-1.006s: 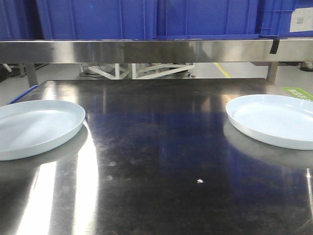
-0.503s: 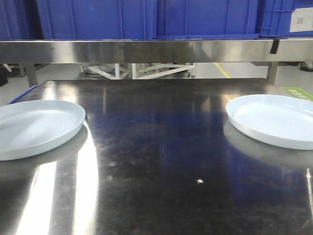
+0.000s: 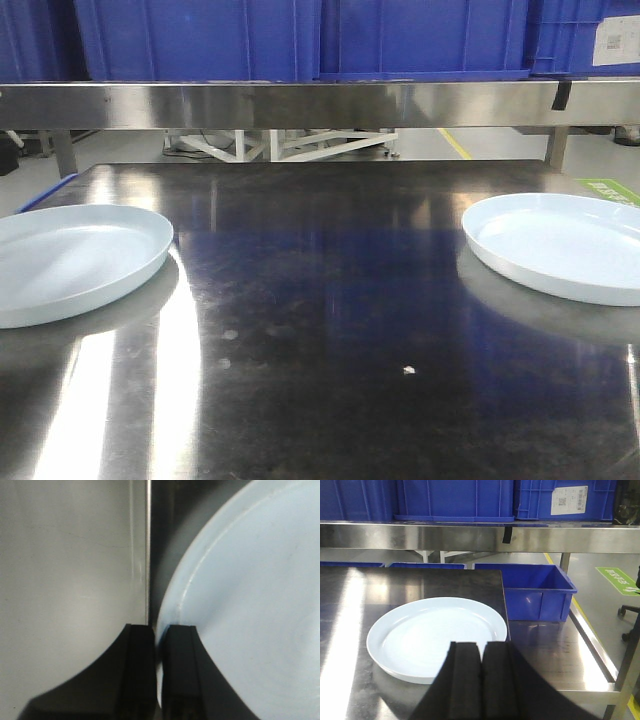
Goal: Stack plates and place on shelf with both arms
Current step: 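Push the white plate with the left gripper toward the table center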
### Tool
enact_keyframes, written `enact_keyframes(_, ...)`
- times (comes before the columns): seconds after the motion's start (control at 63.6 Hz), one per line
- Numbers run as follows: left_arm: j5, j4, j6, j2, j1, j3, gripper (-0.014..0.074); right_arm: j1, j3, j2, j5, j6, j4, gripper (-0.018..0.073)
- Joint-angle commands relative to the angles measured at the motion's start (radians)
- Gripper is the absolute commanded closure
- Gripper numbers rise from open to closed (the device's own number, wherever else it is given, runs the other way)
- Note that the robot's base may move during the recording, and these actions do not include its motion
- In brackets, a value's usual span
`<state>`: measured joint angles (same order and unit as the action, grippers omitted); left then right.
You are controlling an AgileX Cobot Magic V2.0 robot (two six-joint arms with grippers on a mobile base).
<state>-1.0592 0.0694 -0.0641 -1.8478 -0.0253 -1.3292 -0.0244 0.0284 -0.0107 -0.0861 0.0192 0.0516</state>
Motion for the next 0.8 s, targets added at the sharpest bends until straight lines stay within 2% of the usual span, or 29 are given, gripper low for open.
enact_keyframes(0.0,-0.014,0.015,0.008,0.043,-0.002,-0.028,0.0510,-0.003,0.001,-0.019,0.086,0.007,0.001,0.0510)
enact_keyframes(0.141,-0.049,0.086,0.002,0.043,-0.002,-0.030,0.0510,-0.003,0.001,-0.019,0.086,0.007,0.001,0.0510)
enact_keyframes(0.314,-0.053,0.190,-0.047,0.045,-0.002,-0.041,0.0510,-0.003,0.001,-0.019,0.086,0.007,0.001,0.0510)
enact_keyframes(0.628,-0.055,0.318,-0.047,0.097,-0.002,-0.086,0.0510,-0.003,0.001,-0.019,0.086,0.007,0.001,0.0510)
enact_keyframes(0.691,-0.063,0.350,-0.047,0.099,-0.015,-0.086,0.0510,-0.003,0.001,-0.019,0.086,0.007,0.001,0.0510)
enact_keyframes(0.786,-0.064,0.359,-0.047,0.099,-0.051,-0.086,0.0510,-0.003,0.001,-0.019,0.086,0.007,0.001,0.0510)
